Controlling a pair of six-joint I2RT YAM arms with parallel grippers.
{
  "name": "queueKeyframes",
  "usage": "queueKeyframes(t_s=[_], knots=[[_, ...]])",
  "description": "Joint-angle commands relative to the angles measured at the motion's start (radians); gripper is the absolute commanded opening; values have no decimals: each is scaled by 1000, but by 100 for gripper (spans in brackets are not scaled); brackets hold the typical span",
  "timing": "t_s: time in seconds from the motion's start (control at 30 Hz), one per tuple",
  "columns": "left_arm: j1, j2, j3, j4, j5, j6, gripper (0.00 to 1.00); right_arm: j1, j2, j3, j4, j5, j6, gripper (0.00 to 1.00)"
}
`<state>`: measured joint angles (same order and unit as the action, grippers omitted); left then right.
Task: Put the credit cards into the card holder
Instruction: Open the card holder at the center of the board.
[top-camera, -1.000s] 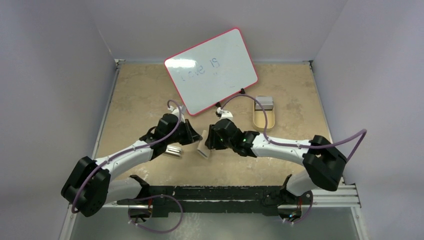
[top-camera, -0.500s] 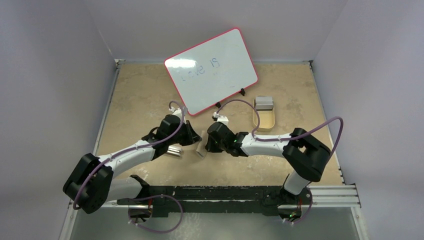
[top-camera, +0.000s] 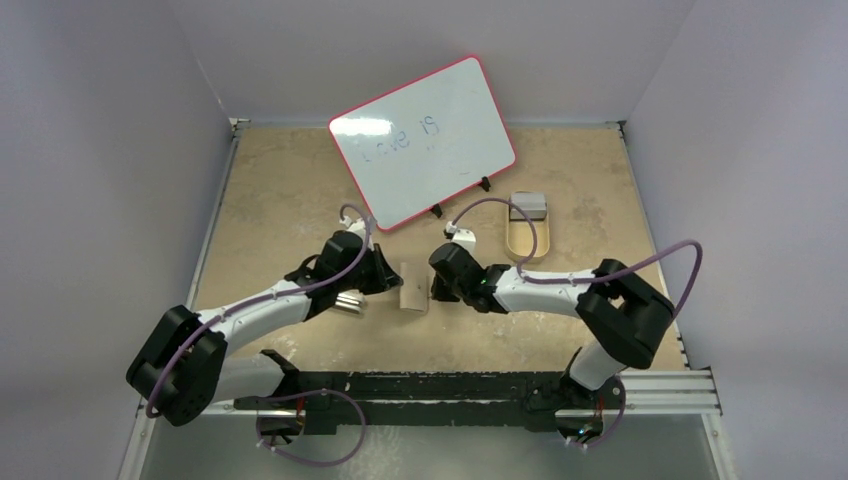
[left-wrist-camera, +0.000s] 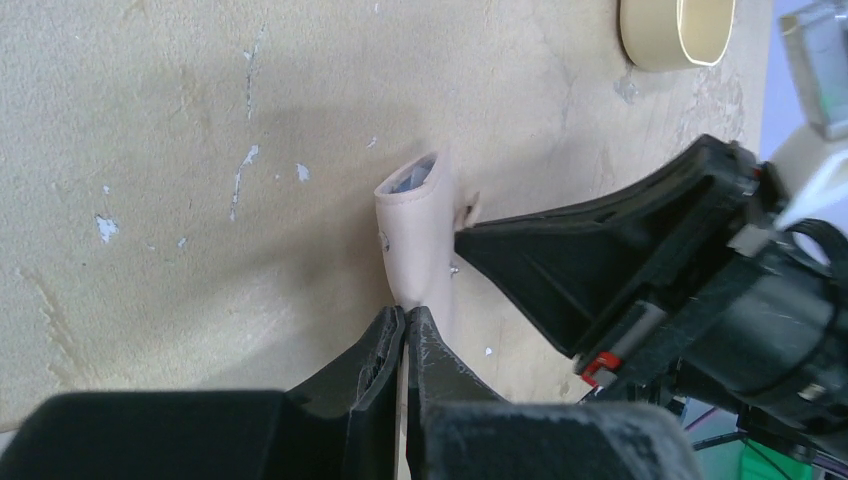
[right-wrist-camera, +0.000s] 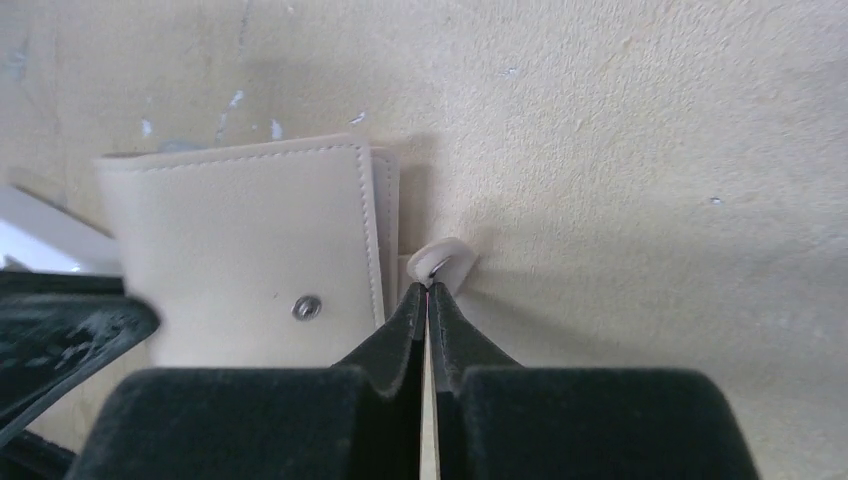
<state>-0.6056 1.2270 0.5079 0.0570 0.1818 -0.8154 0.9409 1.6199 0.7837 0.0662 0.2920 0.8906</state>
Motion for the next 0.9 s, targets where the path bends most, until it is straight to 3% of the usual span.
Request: queueKeyframes(t_s=[0.0,0.2,0.37,0.5,0.87], knots=[[-3,-7,20,34,16,12,0,-11,-108,-5,-1,-32,-49,4],[-4,13,24,34,18,13,0,-13,-159,10,-55,-1,-45,11],[-5,30,23,48,36,6,0,-12,-149,3,-41,-19,-43,39],[-6,33,24,48,35,5,0,-18,-123,12,-39,-13,-53,53],[-6,39,27,30,17,13,0,-20,-44,36,-37,-47,-68,54]])
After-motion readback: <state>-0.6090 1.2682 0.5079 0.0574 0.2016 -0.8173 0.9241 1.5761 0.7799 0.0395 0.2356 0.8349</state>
